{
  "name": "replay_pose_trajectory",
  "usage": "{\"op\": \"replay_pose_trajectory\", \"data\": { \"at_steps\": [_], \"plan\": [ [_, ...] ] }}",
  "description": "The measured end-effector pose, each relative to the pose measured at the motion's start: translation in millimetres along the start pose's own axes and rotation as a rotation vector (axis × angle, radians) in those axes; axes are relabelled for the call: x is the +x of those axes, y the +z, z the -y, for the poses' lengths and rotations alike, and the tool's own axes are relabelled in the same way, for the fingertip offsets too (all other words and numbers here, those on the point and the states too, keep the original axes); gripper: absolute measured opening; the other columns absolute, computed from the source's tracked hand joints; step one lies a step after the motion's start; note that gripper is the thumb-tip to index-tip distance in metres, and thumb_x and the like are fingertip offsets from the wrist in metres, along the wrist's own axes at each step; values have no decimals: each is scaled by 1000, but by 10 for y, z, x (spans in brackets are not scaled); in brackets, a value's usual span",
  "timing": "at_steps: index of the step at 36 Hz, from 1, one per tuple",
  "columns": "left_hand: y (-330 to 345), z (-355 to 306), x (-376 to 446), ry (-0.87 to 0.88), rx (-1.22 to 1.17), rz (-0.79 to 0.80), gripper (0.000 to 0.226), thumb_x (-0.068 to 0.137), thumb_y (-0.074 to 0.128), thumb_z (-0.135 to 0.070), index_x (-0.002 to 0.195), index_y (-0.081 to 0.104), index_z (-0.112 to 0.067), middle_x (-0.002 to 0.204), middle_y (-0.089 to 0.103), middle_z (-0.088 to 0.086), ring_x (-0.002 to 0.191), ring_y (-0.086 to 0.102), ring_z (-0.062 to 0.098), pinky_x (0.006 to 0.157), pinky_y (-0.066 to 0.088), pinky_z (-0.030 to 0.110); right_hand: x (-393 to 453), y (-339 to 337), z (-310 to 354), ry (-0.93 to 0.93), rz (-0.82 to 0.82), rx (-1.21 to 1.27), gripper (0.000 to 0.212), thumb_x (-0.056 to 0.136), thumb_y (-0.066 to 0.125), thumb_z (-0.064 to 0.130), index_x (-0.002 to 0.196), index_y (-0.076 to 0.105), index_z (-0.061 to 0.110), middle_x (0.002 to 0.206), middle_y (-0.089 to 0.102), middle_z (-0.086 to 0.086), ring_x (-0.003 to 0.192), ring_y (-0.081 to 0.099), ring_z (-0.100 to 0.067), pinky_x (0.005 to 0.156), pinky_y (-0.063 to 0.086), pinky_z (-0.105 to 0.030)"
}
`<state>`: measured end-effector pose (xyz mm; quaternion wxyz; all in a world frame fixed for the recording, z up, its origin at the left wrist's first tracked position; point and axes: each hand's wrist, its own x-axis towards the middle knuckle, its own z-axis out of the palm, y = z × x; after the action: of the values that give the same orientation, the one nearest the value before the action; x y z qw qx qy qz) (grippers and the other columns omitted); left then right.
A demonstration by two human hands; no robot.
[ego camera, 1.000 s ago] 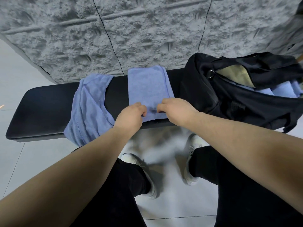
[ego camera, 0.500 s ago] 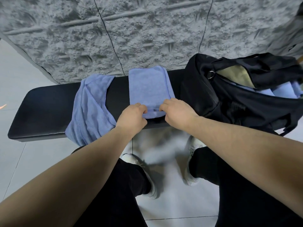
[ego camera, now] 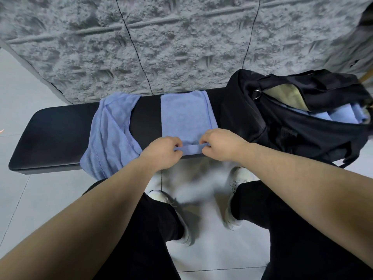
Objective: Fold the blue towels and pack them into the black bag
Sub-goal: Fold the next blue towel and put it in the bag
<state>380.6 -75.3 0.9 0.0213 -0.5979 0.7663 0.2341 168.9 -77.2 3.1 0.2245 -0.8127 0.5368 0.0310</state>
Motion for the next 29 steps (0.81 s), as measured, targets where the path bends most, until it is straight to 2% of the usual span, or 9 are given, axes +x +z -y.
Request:
{"op": "replay_pose_trajectory", "data": {
  "at_steps": [4, 8, 10, 13, 16, 19, 23, 24, 29],
  "plan": [
    [-15, -31, 30, -39, -38, 17, 19, 95, 42, -16, 106, 56, -21, 109, 61, 2, 89, 56, 21, 75, 47, 33, 23, -20, 0, 12, -14, 39, 27, 91, 48, 22, 108, 68, 14, 111, 59, -1, 99, 57, -26, 85, 49, -38],
    [-21, -40, 46, -39, -78, 25, 33, 97, 37, -10, 125, 53, -15, 128, 53, 4, 104, 54, 24, 86, 46, 34, 65, -34, -29, 52, -21, 113, 33, 91, 50, 20, 122, 63, 21, 119, 59, 2, 109, 57, -22, 89, 45, -32],
    [-15, -21, 61, -46, -94, 14, 37, 97, 37, -8, 131, 51, -16, 134, 51, 2, 110, 53, 24, 90, 46, 33, 76, -57, -36, 69, -40, 191, 37, 89, 52, 17, 124, 57, 27, 119, 60, 5, 106, 58, -19, 88, 47, -31],
    [-13, -10, 81, -33, -113, -19, 36, 95, 39, -6, 126, 53, -17, 126, 52, 2, 100, 54, 23, 83, 48, 33, 102, -78, -51, 80, -65, 273, 34, 88, 51, 11, 116, 50, 30, 107, 60, 3, 89, 56, -18, 78, 50, -34],
    [-1, 11, 99, 11, -167, -112, 33, 92, 44, -2, 118, 56, -19, 109, 49, -4, 95, 54, 19, 79, 46, 30, 137, -66, -85, 70, -86, 267, 29, 90, 48, 9, 110, 54, 29, 105, 54, 4, 89, 52, -17, 72, 41, -29],
    [18, 42, 128, 28, -134, -218, 28, 91, 49, -1, 108, 62, -19, 105, 52, -3, 99, 53, 23, 84, 47, 35, 158, -63, -96, 71, -75, 196, 31, 94, 46, 10, 114, 63, 27, 109, 53, 5, 102, 53, -19, 78, 39, -27],
    [-1, -4, 162, 18, 107, -298, 31, 93, 50, -7, 110, 69, -25, 111, 60, -4, 106, 49, 23, 85, 31, 31, 157, -85, -78, 19, -162, 0, 35, 95, 47, 10, 118, 68, 26, 122, 58, 3, 111, 45, -23, 94, 39, -33],
    [-2, -16, 165, 33, 147, -309, 32, 92, 49, -7, 111, 69, -24, 114, 62, -4, 106, 50, 24, 85, 31, 31, 156, -77, -66, -8, -185, -60, 35, 94, 48, 9, 118, 69, 25, 123, 58, 3, 110, 44, -24, 91, 37, -33],
    [21, -57, 133, 56, 122, -272, 36, 90, 48, -2, 116, 69, -14, 117, 63, 2, 105, 54, 25, 87, 47, 37, 123, 21, 30, -115, -225, -273, 34, 90, 47, 13, 119, 65, 17, 116, 58, -2, 103, 49, -24, 77, 29, -30]
  ]
}}
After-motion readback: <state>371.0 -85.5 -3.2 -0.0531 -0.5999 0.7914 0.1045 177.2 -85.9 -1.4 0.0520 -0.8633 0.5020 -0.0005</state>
